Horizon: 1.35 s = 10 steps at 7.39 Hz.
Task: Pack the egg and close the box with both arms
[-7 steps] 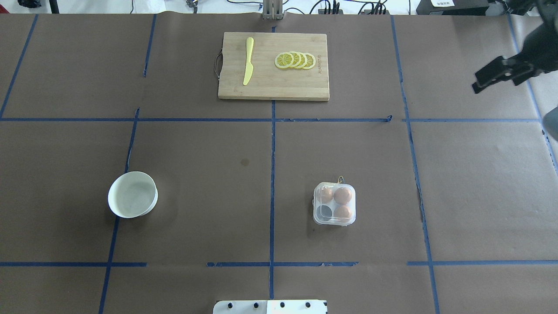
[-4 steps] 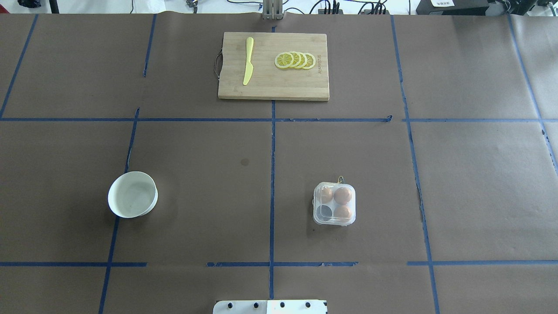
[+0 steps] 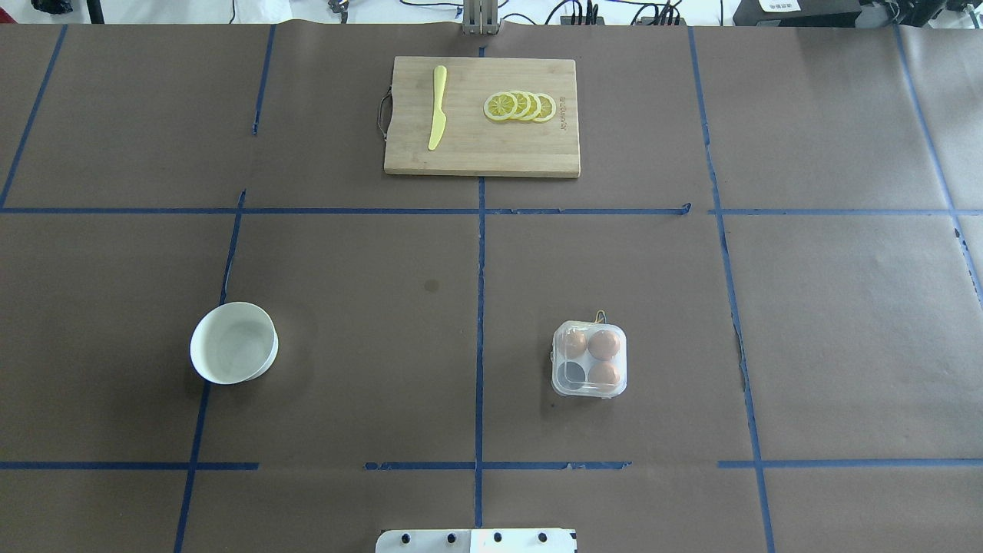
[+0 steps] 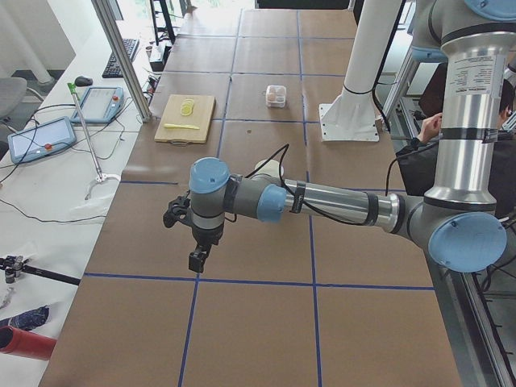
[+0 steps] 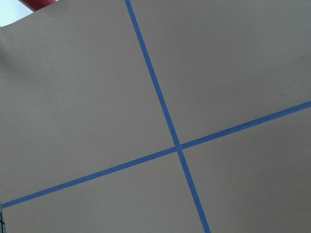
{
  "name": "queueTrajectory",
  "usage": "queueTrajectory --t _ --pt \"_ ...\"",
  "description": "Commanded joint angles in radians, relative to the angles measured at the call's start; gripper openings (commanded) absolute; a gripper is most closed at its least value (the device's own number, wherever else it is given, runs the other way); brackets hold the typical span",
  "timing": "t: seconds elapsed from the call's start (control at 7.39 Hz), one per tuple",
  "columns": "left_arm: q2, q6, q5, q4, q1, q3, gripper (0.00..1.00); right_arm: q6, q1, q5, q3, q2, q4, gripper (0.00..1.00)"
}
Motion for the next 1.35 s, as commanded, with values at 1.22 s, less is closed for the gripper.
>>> queueTrajectory --t 1.22 --pt "0.053 0.041 -0.151 0.042 -0.001 0.053 1.0 -0.011 0.052 0.152 -0.103 -0.049 0.121 1.0"
